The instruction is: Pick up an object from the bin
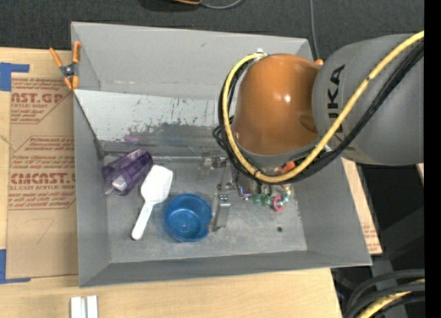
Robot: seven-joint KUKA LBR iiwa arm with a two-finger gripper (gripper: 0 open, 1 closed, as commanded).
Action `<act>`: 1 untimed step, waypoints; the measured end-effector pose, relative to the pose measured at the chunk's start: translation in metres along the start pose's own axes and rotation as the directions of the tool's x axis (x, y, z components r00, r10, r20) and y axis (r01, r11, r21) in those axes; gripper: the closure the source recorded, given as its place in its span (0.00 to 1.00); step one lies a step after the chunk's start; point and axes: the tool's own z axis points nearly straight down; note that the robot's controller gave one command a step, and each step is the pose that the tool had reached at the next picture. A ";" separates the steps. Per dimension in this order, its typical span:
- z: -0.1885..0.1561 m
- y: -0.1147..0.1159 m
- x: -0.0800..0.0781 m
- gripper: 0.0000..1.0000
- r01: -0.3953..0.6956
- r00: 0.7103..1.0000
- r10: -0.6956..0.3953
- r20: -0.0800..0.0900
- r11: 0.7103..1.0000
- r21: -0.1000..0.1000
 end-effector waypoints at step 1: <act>-0.005 -0.001 -0.002 0.00 -0.003 1.000 0.003 0.008 1.000 -0.001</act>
Offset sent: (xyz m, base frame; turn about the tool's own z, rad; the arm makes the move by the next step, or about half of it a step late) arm 0.0058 0.0294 -0.1494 0.0667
